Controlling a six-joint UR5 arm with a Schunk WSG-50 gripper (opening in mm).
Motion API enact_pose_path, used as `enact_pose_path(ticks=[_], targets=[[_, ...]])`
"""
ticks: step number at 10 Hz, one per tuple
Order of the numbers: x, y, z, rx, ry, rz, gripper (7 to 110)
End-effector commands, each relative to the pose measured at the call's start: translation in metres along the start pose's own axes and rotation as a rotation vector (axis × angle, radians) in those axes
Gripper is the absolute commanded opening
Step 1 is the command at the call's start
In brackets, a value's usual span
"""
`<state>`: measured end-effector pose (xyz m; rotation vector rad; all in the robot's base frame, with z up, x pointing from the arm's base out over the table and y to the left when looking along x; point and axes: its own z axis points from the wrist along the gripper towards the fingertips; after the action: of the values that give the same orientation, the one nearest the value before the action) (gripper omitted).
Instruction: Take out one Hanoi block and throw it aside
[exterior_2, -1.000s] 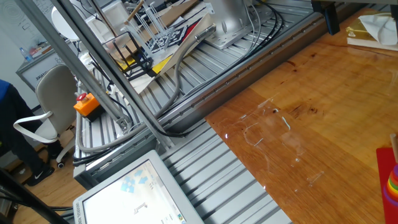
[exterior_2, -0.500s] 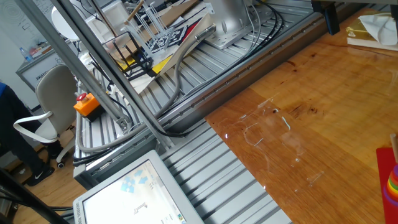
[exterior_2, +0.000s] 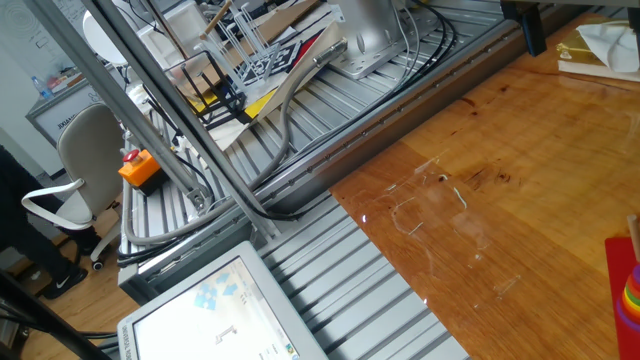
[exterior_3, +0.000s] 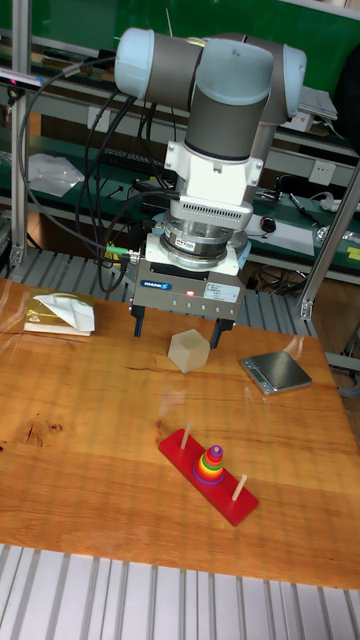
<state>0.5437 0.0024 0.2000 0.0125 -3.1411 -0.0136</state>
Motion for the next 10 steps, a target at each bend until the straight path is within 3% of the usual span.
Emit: enact_pose_path(ticks=[1,2,10], targets=[[0.0625,-0.0554,-0.0148,0.236,0.254,0.005,109],[0.0625,-0.0554,-0.0148,0.236,0.254,0.005,7],[0.0623,-0.0555,-0.0151,0.231,0.256,0.003,7]])
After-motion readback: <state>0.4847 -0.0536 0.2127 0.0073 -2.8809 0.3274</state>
